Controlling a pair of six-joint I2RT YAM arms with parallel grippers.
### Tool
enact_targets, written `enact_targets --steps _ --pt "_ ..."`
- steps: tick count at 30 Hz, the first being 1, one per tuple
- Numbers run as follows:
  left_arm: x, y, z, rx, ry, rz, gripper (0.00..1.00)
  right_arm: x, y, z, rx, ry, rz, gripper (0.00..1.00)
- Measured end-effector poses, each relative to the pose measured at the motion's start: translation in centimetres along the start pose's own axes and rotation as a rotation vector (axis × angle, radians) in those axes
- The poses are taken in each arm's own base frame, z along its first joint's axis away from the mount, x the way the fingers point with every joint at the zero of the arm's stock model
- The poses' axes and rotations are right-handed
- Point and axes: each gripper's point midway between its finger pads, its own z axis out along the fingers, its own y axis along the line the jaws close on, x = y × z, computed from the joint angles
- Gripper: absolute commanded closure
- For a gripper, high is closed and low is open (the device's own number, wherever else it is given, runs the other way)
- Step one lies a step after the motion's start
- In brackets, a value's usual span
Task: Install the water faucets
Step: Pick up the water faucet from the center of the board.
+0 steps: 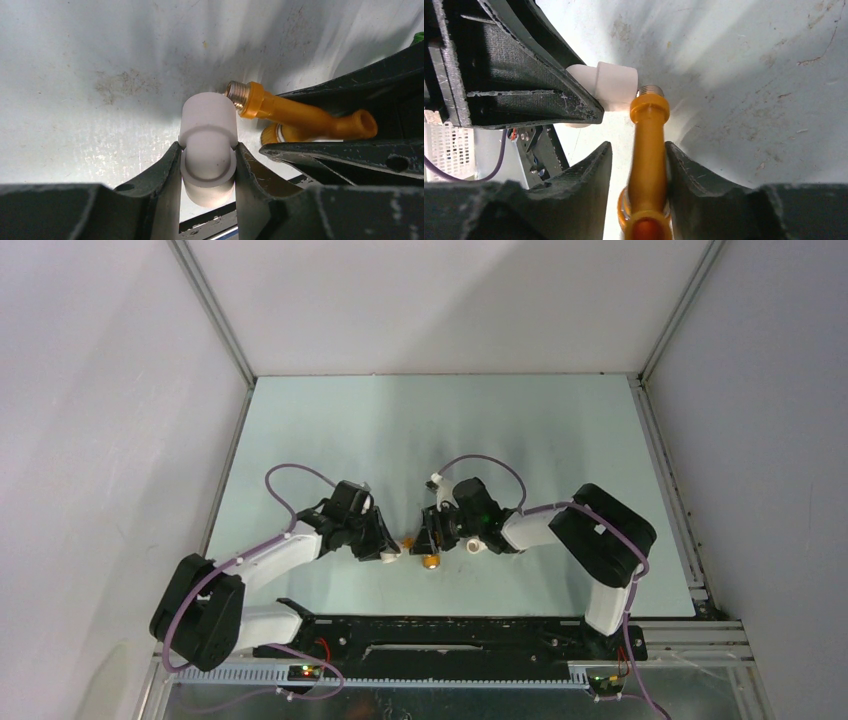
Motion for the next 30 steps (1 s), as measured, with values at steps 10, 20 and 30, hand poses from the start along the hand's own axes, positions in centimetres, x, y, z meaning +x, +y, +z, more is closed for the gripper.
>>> enact_targets --steps 10,20,30 --pt "-0.1 0.0 -0.1 0.011 -0.017 0.005 1.0 0.1 -0.4 0.0 0.014 0.002 0.021 1.0" --pt "-1.8 -1.1 -3.9 0.086 -0.194 0.088 1.0 -4.1 4.4 -5.4 0.01 -0.104 -0.134 1.0" --pt "-3.6 -8.3 -11.3 0.472 -0.433 0.335 1.0 -8.9 10.5 -17.0 -0.007 -0.352 -0.393 1.0"
